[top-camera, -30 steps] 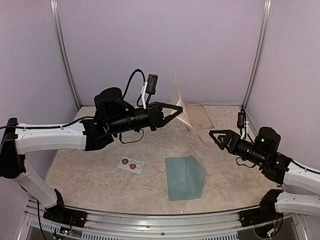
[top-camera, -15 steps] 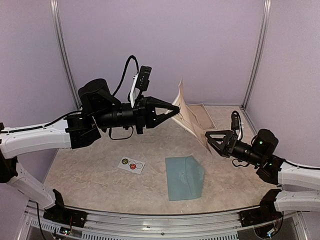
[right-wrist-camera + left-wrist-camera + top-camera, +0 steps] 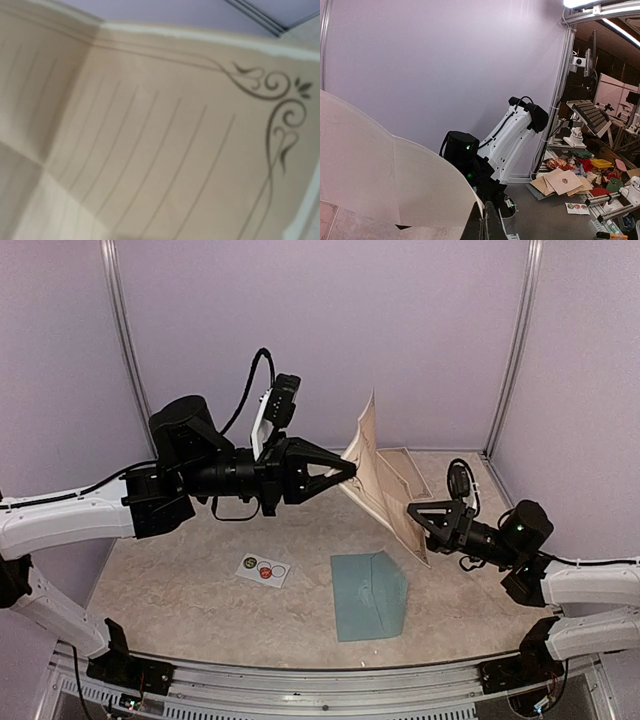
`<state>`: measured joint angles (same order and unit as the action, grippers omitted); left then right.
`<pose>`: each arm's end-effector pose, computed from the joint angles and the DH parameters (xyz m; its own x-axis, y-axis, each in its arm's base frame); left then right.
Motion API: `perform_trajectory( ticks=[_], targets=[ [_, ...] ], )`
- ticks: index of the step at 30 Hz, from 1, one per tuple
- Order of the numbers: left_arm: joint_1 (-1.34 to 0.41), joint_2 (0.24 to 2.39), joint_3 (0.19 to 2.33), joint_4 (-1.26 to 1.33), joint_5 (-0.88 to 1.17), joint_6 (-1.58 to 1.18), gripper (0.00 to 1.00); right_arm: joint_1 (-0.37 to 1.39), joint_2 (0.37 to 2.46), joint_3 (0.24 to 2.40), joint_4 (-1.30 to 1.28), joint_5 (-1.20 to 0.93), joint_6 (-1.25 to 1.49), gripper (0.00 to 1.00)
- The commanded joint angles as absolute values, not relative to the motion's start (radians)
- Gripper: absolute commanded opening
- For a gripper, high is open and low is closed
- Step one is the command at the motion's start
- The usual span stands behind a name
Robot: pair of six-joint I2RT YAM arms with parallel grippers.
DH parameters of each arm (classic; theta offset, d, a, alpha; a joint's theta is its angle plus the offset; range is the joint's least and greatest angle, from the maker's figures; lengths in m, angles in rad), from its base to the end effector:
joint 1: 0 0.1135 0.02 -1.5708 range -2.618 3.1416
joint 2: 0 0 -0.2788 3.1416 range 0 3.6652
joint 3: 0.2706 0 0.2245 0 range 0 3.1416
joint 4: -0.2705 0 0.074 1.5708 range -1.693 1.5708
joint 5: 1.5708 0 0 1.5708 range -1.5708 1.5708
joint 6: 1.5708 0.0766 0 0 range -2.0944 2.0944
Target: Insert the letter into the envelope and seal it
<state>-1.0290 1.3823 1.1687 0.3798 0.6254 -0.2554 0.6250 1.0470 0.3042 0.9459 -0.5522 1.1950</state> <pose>0.1297 -0.3025 0.4227 -0.1681 -0.1179 -0.9787 0.9817 -0.1099 -0.1554 0.1523 0.1595 0.2809 -0.7909 0.4060 -0.4579 -0.4880 0.0332 0.8722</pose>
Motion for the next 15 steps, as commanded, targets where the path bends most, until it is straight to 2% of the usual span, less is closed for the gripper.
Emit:
perform_trajectory(
  ticks=[1,5,10,11,12,15],
  targets=[
    [-1.035,1.336,1.16,0.366,0.636,-0.231,0.0,0.617,1.035,0.282,1.083,-0.571,1.221,0.6],
    [-1.036,1.325,1.159,0.329,0.632,-0.222,0.0,0.617,0.975,0.284,1.011,-0.536,1.189,0.38],
    [-1.037,1.326,1.154,0.29,0.607,-0.211,0.0,0.616,0.881,0.269,0.947,-0.471,1.147,0.0],
    [-1.034,1.325,1.15,0.287,0.598,-0.213,0.0,0.615,0.861,0.264,0.938,-0.459,1.137,0.0],
    [-1.033,1.323,1.144,0.287,0.587,-0.214,0.06,0.615,0.84,0.259,0.928,-0.444,1.126,0.0],
    [-1.016,1.302,1.115,0.292,0.548,-0.232,0.37,0.614,0.783,0.251,0.896,-0.415,1.088,0.0]
  ],
)
